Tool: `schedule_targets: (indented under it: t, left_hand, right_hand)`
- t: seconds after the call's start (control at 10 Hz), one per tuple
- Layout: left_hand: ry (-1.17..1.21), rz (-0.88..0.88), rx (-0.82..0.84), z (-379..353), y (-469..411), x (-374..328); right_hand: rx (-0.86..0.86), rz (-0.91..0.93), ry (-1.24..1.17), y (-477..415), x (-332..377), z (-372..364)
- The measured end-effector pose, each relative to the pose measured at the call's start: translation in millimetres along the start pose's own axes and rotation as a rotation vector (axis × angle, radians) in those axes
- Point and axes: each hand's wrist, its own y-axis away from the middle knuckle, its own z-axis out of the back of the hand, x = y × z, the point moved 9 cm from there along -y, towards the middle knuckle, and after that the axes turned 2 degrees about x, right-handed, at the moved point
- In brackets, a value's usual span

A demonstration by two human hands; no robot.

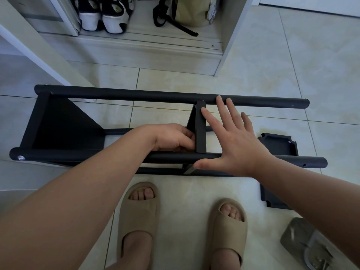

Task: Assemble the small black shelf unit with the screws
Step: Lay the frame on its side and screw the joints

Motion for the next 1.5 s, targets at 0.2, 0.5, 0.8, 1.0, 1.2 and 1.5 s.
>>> schedule_targets:
  t: [0.2,0.5,0.8,1.0,1.2,1.5]
  left_hand:
    - [0.063,0.018,0.025,-3.5,2.0,-0.1]
    - [0.141,-0.024,0.038,-4.4,3.5,-5.1]
    - [0.110,0.008,0.028,-3.1,-1.1,1.4]
    - [0.092,-0.004,0.025,-1.2,-1.3,-0.6]
    - [0.118,-0.016,0.017,-3.4,1.6,-3.9]
    - [0.091,0.030,0.019,-4.9,-0.6,-0.1]
  right_hand:
    - [-0.001,-0.001,0.005,-0.5,-0.1,-0.9]
    - [-0.007,0.001,-0.004,-0.3,-0.5,-0.5]
    - [-0.005,0.002,0.001,-0.4,-0.1,-0.3]
    - [-0.006,0.004,-0.001,-0.5,0.1,-0.3]
    - [-0.008,0.005,-0.001,-0.6,-0.4,-0.8]
    - [-0.010,0.006,-0.008,-0.4,-0.2,-0.6]
